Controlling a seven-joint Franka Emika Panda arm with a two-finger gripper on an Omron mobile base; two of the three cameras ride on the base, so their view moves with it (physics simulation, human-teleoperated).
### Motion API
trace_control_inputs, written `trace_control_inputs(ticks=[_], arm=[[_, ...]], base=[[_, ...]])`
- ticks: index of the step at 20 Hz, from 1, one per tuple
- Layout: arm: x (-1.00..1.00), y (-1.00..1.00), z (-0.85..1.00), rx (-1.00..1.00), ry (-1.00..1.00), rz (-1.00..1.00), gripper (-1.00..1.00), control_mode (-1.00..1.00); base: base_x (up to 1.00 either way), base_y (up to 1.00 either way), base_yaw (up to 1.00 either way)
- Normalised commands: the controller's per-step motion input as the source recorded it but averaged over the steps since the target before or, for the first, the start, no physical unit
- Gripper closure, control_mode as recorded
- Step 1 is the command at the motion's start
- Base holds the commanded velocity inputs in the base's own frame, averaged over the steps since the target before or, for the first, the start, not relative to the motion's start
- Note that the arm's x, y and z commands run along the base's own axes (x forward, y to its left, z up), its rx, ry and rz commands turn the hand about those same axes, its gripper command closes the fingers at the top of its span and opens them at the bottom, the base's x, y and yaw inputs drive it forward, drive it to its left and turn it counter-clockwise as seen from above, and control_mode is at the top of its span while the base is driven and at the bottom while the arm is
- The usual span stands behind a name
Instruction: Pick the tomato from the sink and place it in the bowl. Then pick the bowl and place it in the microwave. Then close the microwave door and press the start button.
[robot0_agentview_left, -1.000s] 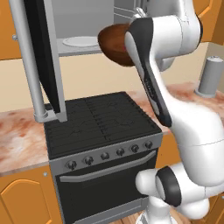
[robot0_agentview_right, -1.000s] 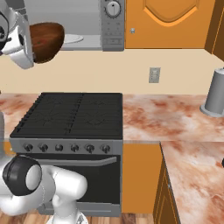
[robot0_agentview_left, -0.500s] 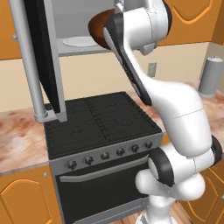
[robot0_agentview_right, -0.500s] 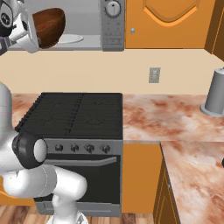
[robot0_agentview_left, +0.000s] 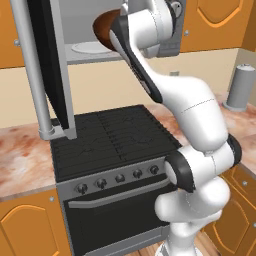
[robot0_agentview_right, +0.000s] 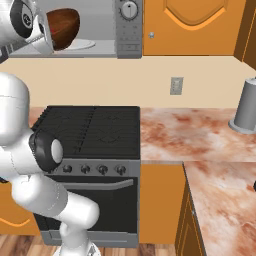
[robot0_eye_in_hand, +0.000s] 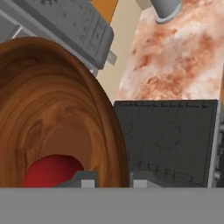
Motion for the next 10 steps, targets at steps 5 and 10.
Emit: trace_control_inputs(ticks=[5, 10], arm=[[0.67, 0.12, -0.1, 0.05, 0.0, -0.02, 1.0, -1.0], [0.53, 0.23, -0.03, 0.01, 0.1, -0.03, 1.0, -1.0]], base=[[0.0, 0.0, 0.0], [0.0, 0.0, 0.0]])
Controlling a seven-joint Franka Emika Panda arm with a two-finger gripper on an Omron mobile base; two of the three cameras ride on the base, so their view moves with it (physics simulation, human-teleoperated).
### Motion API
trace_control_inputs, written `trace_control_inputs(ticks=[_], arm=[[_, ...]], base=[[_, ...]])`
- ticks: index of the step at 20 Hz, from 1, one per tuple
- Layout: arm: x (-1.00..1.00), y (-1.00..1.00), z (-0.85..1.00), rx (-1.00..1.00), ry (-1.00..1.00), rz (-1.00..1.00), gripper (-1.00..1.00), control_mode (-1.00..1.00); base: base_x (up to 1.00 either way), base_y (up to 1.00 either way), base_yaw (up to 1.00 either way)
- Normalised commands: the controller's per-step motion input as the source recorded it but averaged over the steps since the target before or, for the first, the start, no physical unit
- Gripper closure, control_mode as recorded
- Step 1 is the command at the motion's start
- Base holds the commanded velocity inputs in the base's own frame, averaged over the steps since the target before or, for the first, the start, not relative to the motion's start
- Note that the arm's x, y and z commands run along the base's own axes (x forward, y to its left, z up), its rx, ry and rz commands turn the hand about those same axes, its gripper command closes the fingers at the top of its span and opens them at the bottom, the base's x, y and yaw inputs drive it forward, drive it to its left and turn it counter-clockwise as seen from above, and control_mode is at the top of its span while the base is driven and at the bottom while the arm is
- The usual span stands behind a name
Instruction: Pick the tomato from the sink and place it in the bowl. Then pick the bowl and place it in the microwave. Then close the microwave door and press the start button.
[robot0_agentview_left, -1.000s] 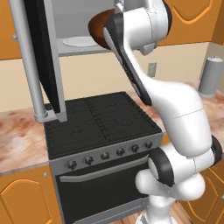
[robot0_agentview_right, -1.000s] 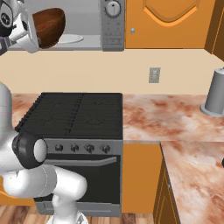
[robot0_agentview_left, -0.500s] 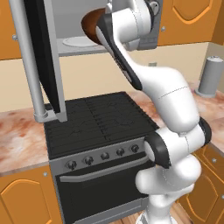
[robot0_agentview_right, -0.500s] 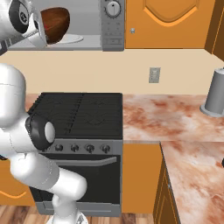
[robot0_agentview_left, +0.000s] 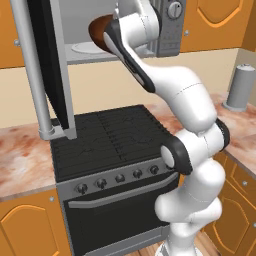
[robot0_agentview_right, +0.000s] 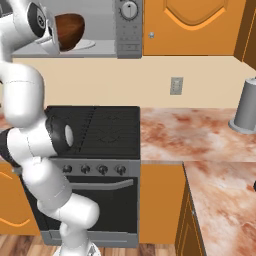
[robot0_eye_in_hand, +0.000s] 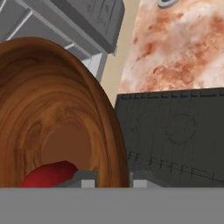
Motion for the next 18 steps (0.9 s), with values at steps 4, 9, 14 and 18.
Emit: trace_control_inputs(ticks=[4, 9, 14, 18], arm=[[0.41, 0.23, -0.08, 0.0, 0.09, -0.02, 1.0, -1.0], [0.44, 0.15, -0.01, 0.0, 0.02, -0.02, 1.0, -1.0], [0.6, 0.11, 0.0, 0.0, 0.0, -0.03, 1.0, -1.0], [0.74, 0.06, -0.03, 0.0, 0.01, -0.02, 1.0, -1.0]], base=[[0.0, 0.0, 0.0], [0.0, 0.0, 0.0], [0.0, 0.0, 0.0], [0.0, 0.0, 0.0]])
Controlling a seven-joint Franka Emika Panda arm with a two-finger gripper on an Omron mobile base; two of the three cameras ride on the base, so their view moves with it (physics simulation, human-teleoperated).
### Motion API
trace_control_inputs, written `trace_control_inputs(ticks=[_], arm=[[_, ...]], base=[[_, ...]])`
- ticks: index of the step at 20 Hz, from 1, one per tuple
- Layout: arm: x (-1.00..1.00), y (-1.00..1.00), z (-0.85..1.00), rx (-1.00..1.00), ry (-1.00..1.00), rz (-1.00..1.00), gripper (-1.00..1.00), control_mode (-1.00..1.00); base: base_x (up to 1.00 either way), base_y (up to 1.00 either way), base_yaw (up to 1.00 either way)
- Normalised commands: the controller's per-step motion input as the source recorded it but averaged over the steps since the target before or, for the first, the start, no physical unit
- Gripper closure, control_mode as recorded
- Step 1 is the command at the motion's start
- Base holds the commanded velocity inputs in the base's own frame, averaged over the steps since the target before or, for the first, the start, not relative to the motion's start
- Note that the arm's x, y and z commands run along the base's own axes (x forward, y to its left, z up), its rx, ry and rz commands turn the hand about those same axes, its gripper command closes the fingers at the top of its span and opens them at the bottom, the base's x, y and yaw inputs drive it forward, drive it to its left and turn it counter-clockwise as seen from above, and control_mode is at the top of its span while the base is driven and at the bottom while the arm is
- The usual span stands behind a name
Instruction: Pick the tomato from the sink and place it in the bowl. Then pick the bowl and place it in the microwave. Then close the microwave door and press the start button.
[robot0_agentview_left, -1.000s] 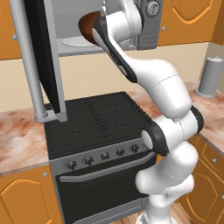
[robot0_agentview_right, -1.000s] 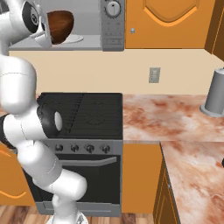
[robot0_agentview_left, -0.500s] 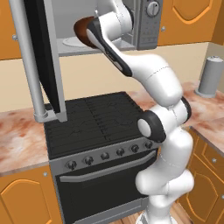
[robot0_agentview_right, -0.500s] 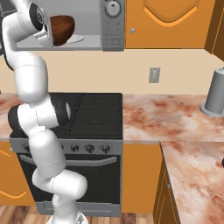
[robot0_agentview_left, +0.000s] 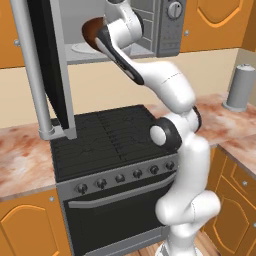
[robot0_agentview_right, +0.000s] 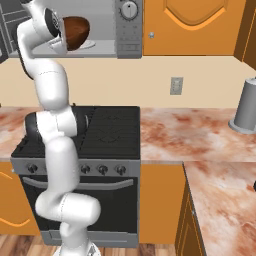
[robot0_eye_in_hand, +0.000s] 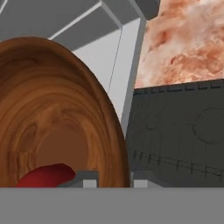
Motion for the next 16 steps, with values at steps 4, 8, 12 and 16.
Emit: trace_control_inputs(ticks=[4, 8, 12, 16], arm=[[0.59, 0.06, 0.0, 0.0, 0.0, -0.02, 1.0, -1.0], [0.45, 0.18, 0.0, 0.0, 0.02, -0.01, 1.0, -1.0], [0.13, 0.28, 0.0, 0.0, 0.05, 0.0, 1.0, -1.0], [0.01, 0.28, 0.0, 0.01, 0.08, 0.0, -1.0, -1.0]], base=[[0.0, 0.0, 0.0], [0.0, 0.0, 0.0], [0.0, 0.0, 0.0], [0.0, 0.0, 0.0]])
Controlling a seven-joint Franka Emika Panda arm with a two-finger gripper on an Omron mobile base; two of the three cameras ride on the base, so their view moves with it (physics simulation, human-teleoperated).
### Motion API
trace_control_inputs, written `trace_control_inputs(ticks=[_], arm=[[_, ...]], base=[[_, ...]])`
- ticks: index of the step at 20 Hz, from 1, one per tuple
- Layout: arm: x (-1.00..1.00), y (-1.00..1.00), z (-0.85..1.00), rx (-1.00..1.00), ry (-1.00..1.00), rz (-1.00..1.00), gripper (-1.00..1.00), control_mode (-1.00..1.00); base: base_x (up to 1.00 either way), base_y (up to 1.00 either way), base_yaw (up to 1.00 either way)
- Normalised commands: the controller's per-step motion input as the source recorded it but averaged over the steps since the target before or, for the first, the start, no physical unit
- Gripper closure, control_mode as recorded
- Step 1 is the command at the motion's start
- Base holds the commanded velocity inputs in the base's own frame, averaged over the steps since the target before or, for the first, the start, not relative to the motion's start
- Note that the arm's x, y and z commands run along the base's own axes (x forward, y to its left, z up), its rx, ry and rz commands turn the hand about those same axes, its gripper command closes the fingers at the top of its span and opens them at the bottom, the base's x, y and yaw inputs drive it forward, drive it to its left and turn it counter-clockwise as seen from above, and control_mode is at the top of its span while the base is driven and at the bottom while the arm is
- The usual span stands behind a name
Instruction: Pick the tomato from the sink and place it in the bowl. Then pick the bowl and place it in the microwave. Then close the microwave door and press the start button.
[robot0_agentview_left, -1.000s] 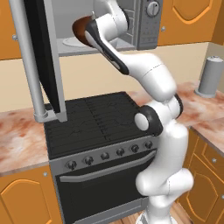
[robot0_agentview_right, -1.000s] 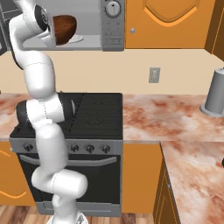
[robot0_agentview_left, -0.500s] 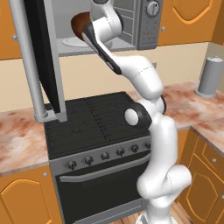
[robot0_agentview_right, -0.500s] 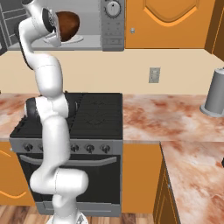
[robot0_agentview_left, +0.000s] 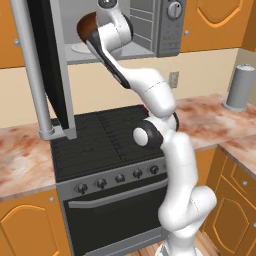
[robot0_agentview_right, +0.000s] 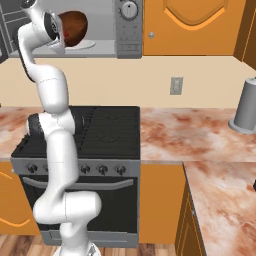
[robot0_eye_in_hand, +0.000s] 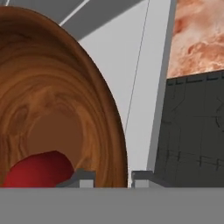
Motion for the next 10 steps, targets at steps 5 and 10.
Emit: trace_control_inputs(ticks=[5, 10], arm=[[-0.16, 0.02, 0.21, 0.06, 0.04, 0.0, -1.0, -1.0], [-0.75, 0.0, 0.41, 0.11, 0.06, 0.0, -1.0, -1.0]], base=[[0.0, 0.0, 0.0], [0.0, 0.0, 0.0]])
